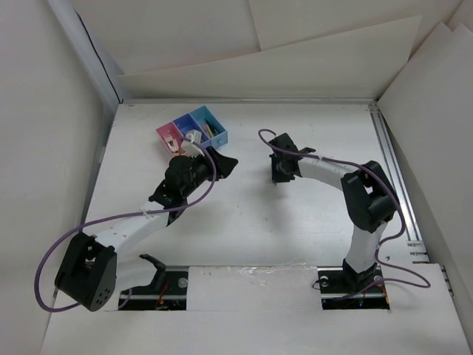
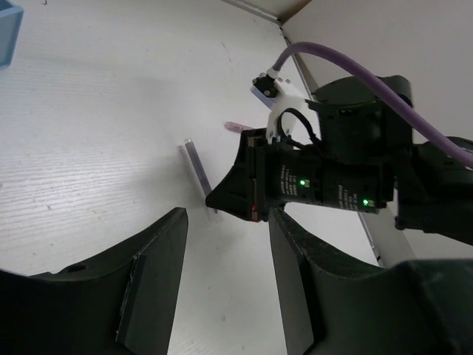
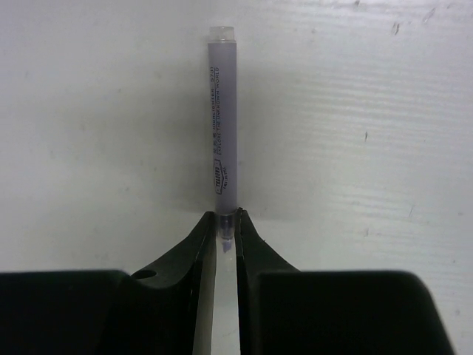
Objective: Sort the stationery into containers
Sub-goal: Move the pen to the center of the board, then pick up the pen from the center of the board.
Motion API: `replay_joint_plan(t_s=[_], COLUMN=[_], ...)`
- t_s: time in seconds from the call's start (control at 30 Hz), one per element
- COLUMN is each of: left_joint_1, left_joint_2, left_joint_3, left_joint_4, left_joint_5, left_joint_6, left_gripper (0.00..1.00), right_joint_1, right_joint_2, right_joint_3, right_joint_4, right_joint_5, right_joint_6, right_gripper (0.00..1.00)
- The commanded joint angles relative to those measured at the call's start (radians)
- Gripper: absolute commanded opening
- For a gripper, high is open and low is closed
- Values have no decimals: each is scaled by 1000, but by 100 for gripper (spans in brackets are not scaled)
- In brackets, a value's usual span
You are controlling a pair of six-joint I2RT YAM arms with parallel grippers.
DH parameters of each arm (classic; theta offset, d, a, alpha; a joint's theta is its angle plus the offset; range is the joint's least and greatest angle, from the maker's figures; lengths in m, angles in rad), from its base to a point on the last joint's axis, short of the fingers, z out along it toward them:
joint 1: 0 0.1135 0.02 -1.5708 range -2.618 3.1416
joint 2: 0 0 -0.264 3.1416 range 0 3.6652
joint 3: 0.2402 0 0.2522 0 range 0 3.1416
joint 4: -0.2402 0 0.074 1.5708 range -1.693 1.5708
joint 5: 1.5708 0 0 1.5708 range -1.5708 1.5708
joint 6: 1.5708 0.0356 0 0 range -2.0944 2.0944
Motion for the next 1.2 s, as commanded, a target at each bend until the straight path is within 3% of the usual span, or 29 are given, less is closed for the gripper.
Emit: replay_joint_plan(t_s=[0.0, 0.17, 0.43, 0.87, 1.03, 1.07, 1.17], left_joint_1=[2, 2, 2, 2, 2, 2, 2], left_joint_2=[28, 104, 191, 338, 363, 363, 363], left_joint_3=[5, 46, 67, 112, 132, 132, 142], left_joint_4=[14, -7, 43, 91, 106, 106, 96], left_joint_5=[-6, 3, 71, 60, 69, 58, 49], left_joint_6=[-7, -16, -58, -68, -82, -82, -102], left_gripper=[44, 40, 54, 50, 27, 17, 10], right_joint_1=[49, 90, 149, 187, 196, 196, 196], right_joint_2=[-108, -246, -246, -246, -237, -246, -255], right_joint_3=[-26, -91, -94, -138, -160, -172, -181], right_joint_4=[58, 153, 219, 331, 351, 368, 379], right_joint_5=[-12, -138, -230, -373, -394, -394, -404], right_joint_6=[18, 18, 18, 18, 27, 27, 37], right_gripper=[0, 0, 0, 0, 0, 0, 0])
